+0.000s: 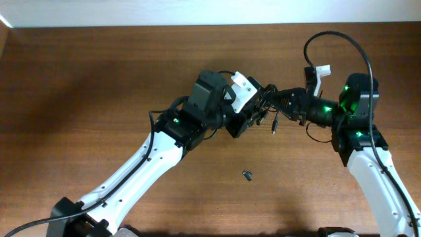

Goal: Untangle cables

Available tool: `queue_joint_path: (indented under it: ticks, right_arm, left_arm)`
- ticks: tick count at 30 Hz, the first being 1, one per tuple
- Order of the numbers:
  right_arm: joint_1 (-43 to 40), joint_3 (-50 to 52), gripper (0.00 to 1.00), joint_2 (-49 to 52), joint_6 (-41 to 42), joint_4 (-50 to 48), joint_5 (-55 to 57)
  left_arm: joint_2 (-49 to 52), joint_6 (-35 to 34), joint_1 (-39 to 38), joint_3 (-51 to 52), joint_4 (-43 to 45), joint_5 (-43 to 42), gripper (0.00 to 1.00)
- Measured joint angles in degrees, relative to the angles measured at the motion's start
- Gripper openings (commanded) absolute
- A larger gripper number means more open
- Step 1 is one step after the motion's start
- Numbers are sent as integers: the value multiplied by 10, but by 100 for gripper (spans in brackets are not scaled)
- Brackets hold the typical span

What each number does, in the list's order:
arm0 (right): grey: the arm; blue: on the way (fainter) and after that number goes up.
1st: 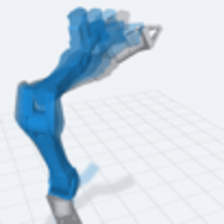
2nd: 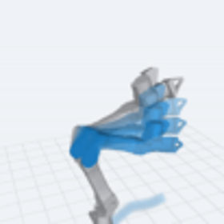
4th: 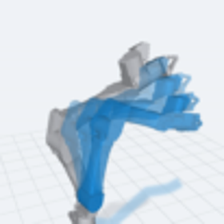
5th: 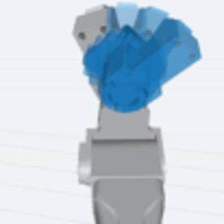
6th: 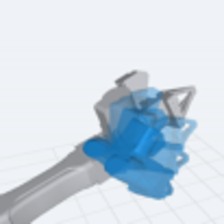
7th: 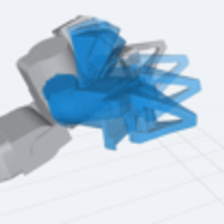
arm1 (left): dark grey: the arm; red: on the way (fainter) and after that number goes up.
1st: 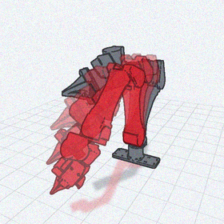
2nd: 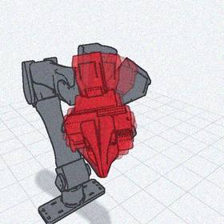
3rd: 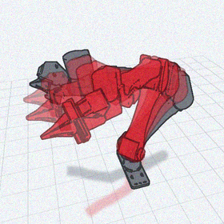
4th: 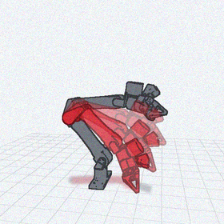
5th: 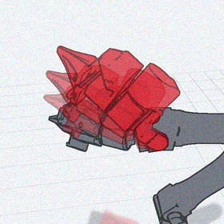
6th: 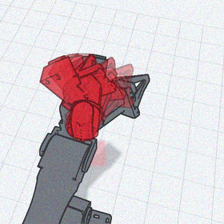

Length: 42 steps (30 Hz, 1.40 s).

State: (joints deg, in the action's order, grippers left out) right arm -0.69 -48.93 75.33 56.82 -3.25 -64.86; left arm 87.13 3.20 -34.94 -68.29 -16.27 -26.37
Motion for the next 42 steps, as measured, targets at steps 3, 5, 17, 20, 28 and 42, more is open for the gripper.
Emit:
queue_joint_path:
  ticks: [3, 5, 17, 20, 28, 42]
  right_arm:
    - [0, 0, 4, 0, 0, -1, -2]
    - [0, 0, 4, 0, 0, -1, -1]
    - [0, 0, 4, 0, 0, 1, -6]
    - [2, 2, 4, 0, 0, 2, -8]
    - [3, 2, 4, 0, 0, -2, -28]
    - [3, 2, 4, 0, 127, -84, -82]
  left_arm:
    - [0, 0, 0, 0, 3, -2, 17]
    - [0, 1, -1, 0, 3, -4, 11]
    - [0, 2, -3, 0, 0, 5, 6]
    - [0, 2, -6, -2, -16, 28, 12]
    - [1, 0, -6, -3, -63, 102, 33]
    - [1, 0, -6, -3, -69, 173, 34]
